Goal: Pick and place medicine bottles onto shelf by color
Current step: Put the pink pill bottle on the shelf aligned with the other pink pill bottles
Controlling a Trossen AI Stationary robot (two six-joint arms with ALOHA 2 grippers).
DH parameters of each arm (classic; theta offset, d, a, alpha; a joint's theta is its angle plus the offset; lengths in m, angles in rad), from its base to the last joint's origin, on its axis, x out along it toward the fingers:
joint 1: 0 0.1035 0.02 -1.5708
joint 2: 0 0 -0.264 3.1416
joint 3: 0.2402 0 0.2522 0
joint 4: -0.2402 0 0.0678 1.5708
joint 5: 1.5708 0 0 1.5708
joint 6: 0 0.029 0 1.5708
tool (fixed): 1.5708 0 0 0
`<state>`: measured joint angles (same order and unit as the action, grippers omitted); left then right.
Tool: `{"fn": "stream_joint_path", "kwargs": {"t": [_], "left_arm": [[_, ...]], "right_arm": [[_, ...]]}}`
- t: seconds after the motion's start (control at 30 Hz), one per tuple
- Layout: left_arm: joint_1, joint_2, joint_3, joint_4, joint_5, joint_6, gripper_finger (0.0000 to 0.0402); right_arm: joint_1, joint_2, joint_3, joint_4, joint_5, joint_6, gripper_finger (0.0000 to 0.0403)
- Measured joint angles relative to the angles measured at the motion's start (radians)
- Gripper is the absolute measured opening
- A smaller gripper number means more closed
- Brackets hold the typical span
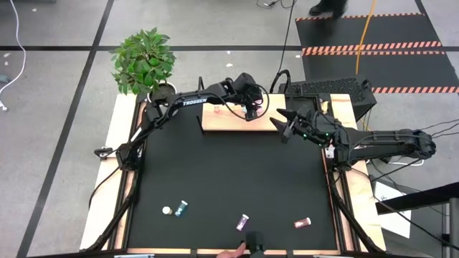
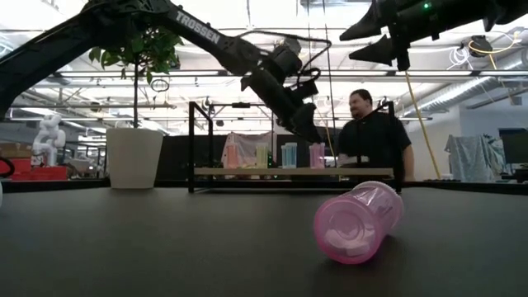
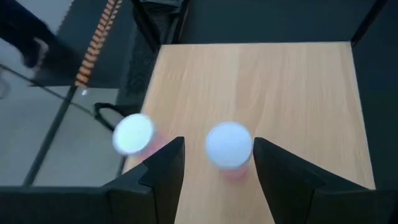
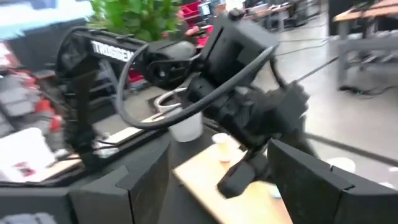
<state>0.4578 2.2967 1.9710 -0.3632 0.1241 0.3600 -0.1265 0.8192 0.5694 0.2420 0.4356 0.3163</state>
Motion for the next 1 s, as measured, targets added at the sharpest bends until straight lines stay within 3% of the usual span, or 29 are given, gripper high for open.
{"fn": "stream_joint_path", "kwargs": {"t": [0.23, 0.37, 0.5, 0.6, 0.8, 1.0], "left_arm": [[-0.039, -0.106, 0.001, -0.021, -0.101, 0.080, 0.0193], [-0.073, -0.184, 0.001, -0.036, -0.110, 0.068, 0.0193], [-0.120, -0.266, 0.002, -0.084, -0.111, -0.017, 0.0193], [-0.163, -0.327, 0.002, -0.125, -0.141, -0.163, 0.0193], [-0.265, -0.445, 0.002, -0.242, -0.207, -0.355, 0.0193], [-0.411, -0.523, 0.000, -0.367, -0.443, -0.382, 0.0193]], "right_arm": [[0.000, 0.000, 0.000, 0.036, -0.094, 0.013, 0.0258], [-0.005, 0.000, 0.001, 0.066, -0.272, 0.086, 0.0258], [0.002, 0.000, 0.001, 0.079, -0.393, 0.168, 0.0250], [0.015, 0.000, 0.001, 0.082, -0.468, 0.198, 0.0230], [0.098, 0.036, 0.001, 0.090, -0.460, 0.248, 0.0165], [0.220, 0.156, 0.000, 0.161, -0.461, 0.259, 0.0107]]}}
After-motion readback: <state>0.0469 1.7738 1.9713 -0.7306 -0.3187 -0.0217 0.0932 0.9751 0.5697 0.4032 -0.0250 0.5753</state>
